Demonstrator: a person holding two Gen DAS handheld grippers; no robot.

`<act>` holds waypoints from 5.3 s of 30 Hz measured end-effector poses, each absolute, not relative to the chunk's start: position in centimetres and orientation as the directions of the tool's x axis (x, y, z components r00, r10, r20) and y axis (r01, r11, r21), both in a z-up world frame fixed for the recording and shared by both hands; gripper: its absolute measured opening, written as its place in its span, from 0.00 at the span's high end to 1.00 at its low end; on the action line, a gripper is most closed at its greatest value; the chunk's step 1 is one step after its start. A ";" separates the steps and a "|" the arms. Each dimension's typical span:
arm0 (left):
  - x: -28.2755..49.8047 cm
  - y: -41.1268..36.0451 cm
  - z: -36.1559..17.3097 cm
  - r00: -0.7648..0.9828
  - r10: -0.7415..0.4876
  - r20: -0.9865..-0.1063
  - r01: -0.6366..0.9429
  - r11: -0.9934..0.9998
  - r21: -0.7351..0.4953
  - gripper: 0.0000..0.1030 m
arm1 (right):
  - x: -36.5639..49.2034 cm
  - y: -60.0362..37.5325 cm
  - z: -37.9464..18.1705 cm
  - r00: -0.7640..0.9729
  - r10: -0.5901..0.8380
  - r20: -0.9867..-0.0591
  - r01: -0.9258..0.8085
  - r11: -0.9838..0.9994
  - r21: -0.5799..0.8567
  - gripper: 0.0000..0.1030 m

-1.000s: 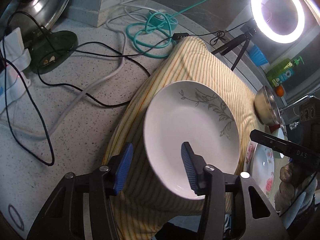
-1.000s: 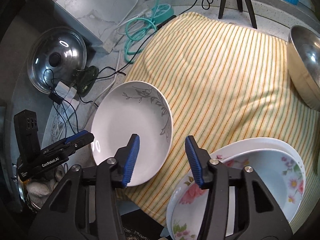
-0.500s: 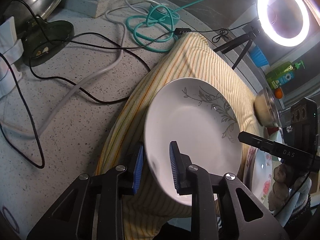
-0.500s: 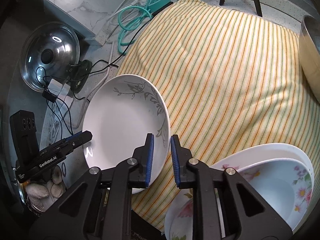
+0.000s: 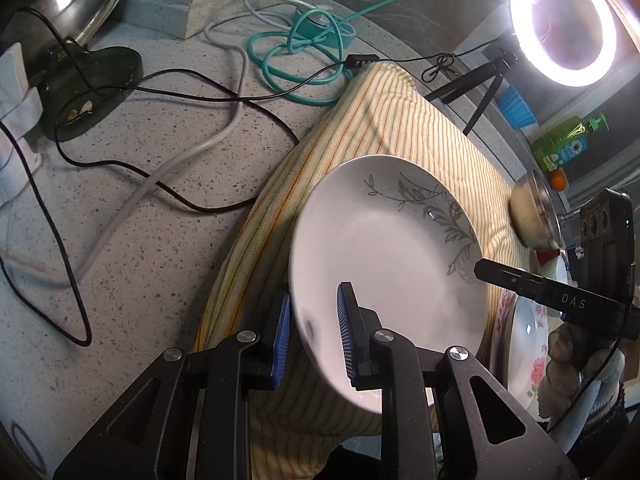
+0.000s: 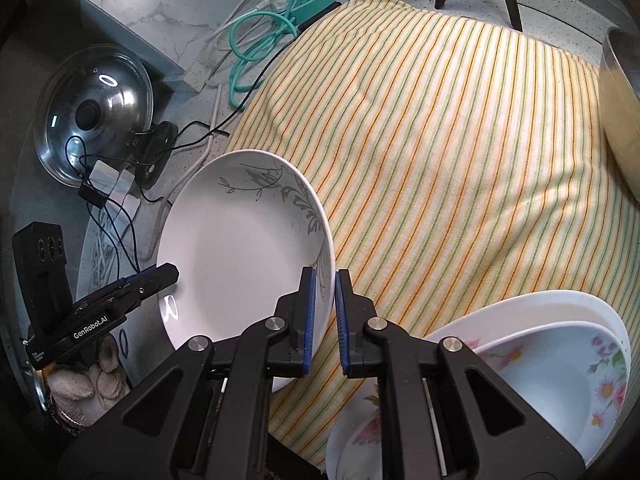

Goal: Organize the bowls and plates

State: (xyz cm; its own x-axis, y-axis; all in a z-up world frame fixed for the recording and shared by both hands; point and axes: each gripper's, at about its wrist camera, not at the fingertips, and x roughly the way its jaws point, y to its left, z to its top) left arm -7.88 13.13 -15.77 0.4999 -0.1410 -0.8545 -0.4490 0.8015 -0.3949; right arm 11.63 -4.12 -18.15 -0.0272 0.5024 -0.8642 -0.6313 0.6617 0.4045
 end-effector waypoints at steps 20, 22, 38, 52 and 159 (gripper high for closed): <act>-6.9 11.3 -12.5 0.546 -0.154 -0.824 -0.371 0.837 -0.402 0.80 | 11.1 -8.6 -14.8 0.028 0.554 -0.832 -0.607 0.671 0.427 0.90; -6.5 10.6 -12.1 0.552 -0.163 -0.817 -0.349 0.845 -0.405 0.80 | 11.1 -9.7 -14.4 0.036 0.560 -0.828 -0.594 0.678 0.432 0.90; -3.2 3.3 -10.7 0.524 -0.297 -0.798 -0.139 0.895 -0.424 0.80 | 10.3 -20.8 -12.8 0.149 0.550 -0.822 -0.446 0.779 0.440 0.90; -2.0 -3.0 -11.9 0.444 -0.367 -0.818 -0.013 0.910 -0.415 0.80 | 9.4 -27.6 -14.4 0.191 0.502 -0.844 -0.331 0.842 0.426 0.90; 18.1 -5.7 -11.1 0.470 -0.430 -0.771 -0.042 0.861 -0.506 0.46 | 28.2 -30.9 -12.3 0.276 0.587 -0.761 -0.232 0.809 0.540 0.65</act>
